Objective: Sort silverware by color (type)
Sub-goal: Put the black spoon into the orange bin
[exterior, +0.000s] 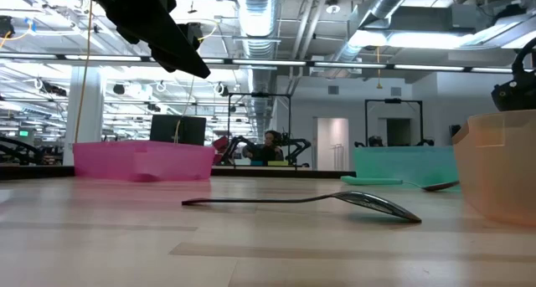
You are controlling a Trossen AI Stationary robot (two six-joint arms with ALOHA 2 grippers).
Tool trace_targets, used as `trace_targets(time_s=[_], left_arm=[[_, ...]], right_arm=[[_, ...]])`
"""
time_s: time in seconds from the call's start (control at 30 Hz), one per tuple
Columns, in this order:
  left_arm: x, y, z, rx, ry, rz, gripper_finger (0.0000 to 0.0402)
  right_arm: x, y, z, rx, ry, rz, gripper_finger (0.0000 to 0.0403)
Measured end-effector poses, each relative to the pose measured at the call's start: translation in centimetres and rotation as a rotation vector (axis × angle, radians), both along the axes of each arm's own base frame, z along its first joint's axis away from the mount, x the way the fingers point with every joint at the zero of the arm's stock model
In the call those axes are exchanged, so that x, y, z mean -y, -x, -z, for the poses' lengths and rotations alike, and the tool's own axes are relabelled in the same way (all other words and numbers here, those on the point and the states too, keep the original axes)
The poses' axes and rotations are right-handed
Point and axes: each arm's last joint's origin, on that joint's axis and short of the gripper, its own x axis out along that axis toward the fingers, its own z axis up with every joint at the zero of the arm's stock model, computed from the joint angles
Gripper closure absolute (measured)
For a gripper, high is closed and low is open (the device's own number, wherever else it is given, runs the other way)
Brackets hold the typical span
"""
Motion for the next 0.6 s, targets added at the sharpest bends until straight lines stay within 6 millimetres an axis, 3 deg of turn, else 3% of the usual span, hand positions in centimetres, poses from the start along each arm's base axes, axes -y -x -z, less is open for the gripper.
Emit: trace_targets(time_s=[0.23,0.6], left_arm=[[0.00,0.00,0.00,0.000,0.000,0.000,0.0196],[-0.01,0.00,0.00,0.000,-0.002,-0.002,0.0196]], right_arm=[[-0.04,0.01,-0.02,-0.007,-0.012,-0.006,0.0272],[-0.19,0.00,-0.22,-0.027,-0.038,-0.015,0.0270]])
